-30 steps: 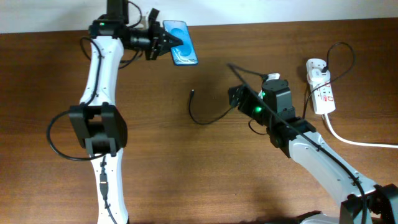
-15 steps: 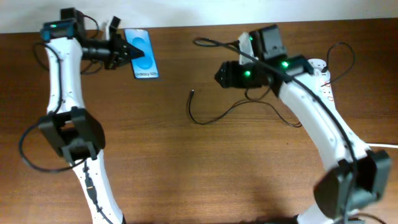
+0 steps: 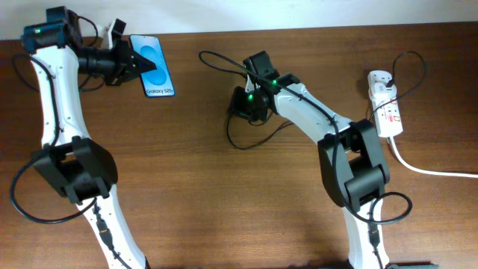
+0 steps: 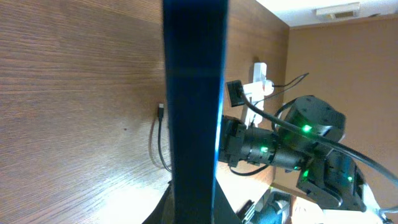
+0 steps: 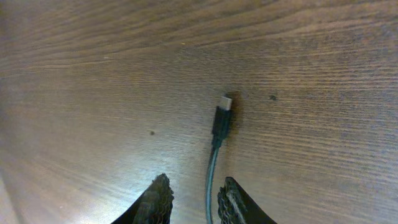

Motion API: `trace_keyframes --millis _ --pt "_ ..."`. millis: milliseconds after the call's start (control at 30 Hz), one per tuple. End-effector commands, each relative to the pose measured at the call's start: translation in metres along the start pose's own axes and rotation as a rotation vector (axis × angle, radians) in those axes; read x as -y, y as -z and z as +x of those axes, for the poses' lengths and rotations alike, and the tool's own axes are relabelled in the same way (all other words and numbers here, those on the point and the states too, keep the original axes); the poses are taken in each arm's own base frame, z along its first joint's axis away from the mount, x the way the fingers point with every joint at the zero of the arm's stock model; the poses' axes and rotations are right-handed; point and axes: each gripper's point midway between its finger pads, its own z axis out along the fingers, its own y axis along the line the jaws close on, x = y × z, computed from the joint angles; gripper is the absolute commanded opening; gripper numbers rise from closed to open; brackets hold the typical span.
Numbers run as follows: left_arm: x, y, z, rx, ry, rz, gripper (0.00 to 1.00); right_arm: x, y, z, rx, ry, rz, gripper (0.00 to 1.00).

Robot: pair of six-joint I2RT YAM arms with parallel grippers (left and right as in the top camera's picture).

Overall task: Plug charger to phone and switch on socket
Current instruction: 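Grasp the black cable's USB-C plug with the right gripper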

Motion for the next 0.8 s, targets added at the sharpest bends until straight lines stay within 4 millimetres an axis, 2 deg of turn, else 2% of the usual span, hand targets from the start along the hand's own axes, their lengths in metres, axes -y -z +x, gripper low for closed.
trace_keyframes --millis 0,200,300,333,400,433,467,500,533,667,767 --pt "0.009 0.019 -0.002 0.039 -0.028 0.016 0.00 0.005 -0.022 0.009 -0.025 -0.020 0.029 0.30" --pt "0.009 0.019 -0.002 0.039 -0.027 0.016 0.00 0.015 -0.041 0.011 -0.007 -0.062 0.071 0.30" --pt "0.009 0.019 -0.002 0.039 -0.027 0.016 0.00 0.026 -0.060 0.020 -0.024 -0.058 0.108 0.30" --pt "0.009 0.019 -0.002 0.039 -0.027 0.016 0.00 0.028 -0.060 0.019 -0.016 -0.056 0.125 0.30" --pt "0.009 0.019 -0.002 0.039 -0.028 0.016 0.00 0.031 -0.060 0.018 -0.008 -0.057 0.142 0.30" --pt "0.009 0.019 -0.002 0.039 -0.028 0.016 0.00 0.032 -0.060 0.019 -0.010 -0.058 0.146 0.26" --pt "0.009 0.019 -0.002 0.039 -0.028 0.016 0.00 0.034 -0.060 0.020 -0.013 -0.060 0.153 0.21" --pt "0.009 0.019 -0.002 0.039 -0.028 0.016 0.00 0.037 -0.059 0.020 -0.010 -0.045 0.173 0.09" --pt "0.009 0.019 -0.002 0.039 -0.028 0.016 0.00 0.039 -0.059 0.021 -0.016 -0.012 0.180 0.05" --pt "0.003 0.019 -0.002 0.038 -0.027 -0.013 0.00 0.037 -0.054 0.025 -0.058 0.131 0.158 0.04" --pt "0.003 0.019 -0.002 0.039 -0.032 -0.017 0.00 0.013 -0.028 0.017 -0.066 0.287 0.037 0.04"
